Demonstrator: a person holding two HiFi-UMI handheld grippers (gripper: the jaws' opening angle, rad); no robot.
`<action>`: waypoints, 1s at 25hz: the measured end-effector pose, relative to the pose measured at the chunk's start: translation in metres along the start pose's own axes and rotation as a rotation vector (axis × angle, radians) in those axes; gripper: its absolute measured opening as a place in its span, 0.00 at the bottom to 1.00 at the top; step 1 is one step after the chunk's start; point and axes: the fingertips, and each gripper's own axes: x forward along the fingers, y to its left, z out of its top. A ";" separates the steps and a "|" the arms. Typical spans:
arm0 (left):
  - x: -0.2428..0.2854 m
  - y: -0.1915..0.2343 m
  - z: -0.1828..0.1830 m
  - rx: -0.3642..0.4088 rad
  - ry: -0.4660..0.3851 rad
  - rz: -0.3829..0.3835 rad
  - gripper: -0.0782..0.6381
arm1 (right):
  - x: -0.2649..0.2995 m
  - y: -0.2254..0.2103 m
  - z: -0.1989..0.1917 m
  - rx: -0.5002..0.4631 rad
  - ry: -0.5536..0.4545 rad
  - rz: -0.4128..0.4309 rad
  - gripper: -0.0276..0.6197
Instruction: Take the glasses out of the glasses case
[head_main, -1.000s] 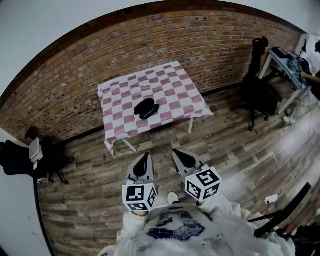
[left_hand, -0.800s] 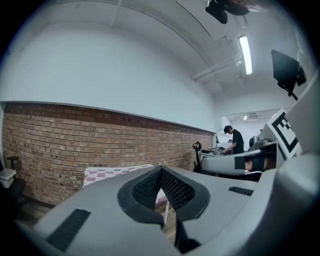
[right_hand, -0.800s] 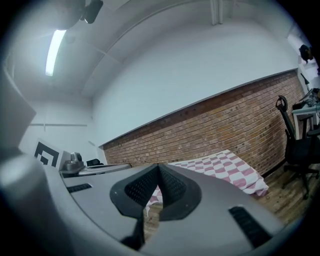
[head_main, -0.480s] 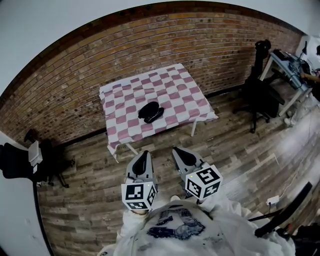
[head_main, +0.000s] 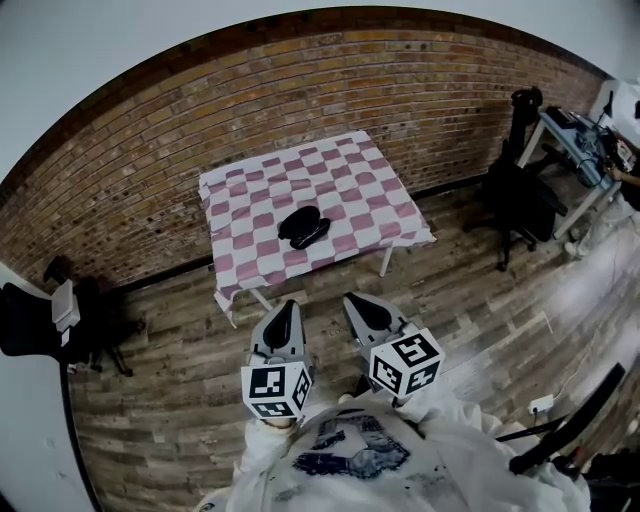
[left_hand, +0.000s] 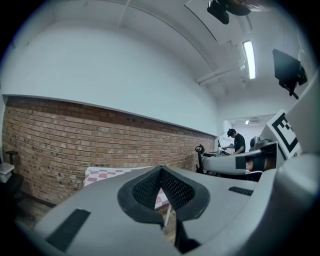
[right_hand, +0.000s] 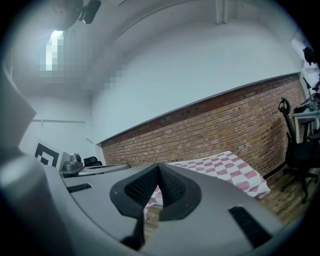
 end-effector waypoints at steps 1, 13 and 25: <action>0.001 0.001 -0.001 -0.003 0.000 -0.002 0.12 | 0.001 -0.001 -0.001 0.000 0.002 -0.002 0.06; 0.032 0.022 -0.007 -0.013 0.019 0.004 0.12 | 0.036 -0.018 -0.002 0.009 0.022 -0.001 0.06; 0.092 0.044 0.000 -0.004 0.040 0.015 0.12 | 0.092 -0.054 0.015 0.028 0.028 0.017 0.06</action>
